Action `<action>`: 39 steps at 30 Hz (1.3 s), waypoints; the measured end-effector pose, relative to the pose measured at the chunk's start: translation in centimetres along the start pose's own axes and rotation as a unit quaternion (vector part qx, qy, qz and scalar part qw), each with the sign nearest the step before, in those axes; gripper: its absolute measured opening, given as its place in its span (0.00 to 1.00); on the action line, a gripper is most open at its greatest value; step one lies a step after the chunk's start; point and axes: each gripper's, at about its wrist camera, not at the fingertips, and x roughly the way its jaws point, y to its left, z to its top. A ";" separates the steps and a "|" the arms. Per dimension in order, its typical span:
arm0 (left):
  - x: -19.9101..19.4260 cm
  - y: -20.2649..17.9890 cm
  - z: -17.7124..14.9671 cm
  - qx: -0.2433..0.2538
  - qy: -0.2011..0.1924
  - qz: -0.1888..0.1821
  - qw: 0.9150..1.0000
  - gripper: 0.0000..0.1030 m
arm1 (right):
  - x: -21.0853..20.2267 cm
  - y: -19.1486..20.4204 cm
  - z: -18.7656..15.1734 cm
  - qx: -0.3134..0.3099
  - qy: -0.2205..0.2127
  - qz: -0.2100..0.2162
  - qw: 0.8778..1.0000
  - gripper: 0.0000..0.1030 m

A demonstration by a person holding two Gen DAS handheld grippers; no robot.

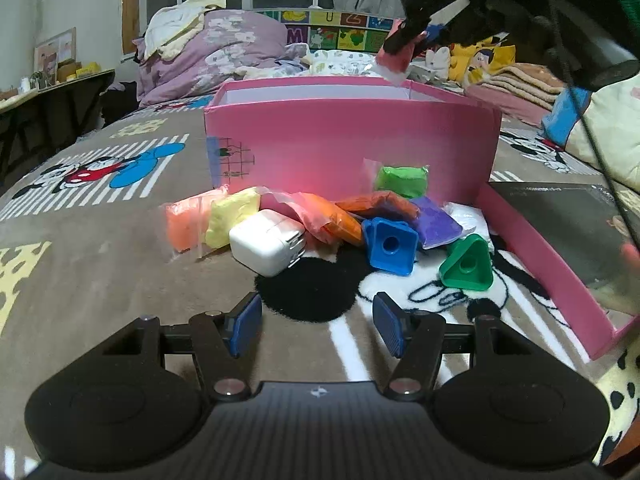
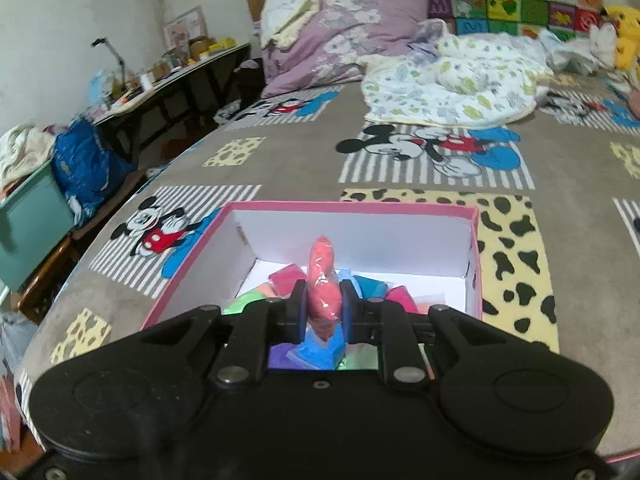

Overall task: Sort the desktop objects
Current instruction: 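Lower the red packet into the box and open the right tool, then move the right tool to the black MEILIYATOU magazine on the bed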

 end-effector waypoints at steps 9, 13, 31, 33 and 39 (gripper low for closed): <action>0.4 0.6 -0.2 -0.010 0.001 -0.006 1.000 0.58 | 3.1 -1.7 0.8 0.082 0.007 -0.019 0.996 0.15; 0.8 0.9 -0.3 -0.010 0.005 -0.007 1.000 0.58 | 4.0 -2.5 0.9 0.115 0.006 -0.019 0.993 0.15; 0.4 1.2 -0.3 -0.013 -0.007 -0.009 1.000 0.58 | 2.4 -0.8 1.2 0.073 -0.023 -0.054 0.996 0.70; 0.3 1.1 -0.2 -0.013 -0.008 -0.008 1.000 0.58 | 1.6 0.0 0.8 0.050 -0.022 -0.053 0.997 0.70; -0.1 1.1 0.3 -0.023 -0.010 -0.006 1.000 0.58 | -1.8 1.8 -0.3 -0.035 -0.019 -0.070 0.997 0.73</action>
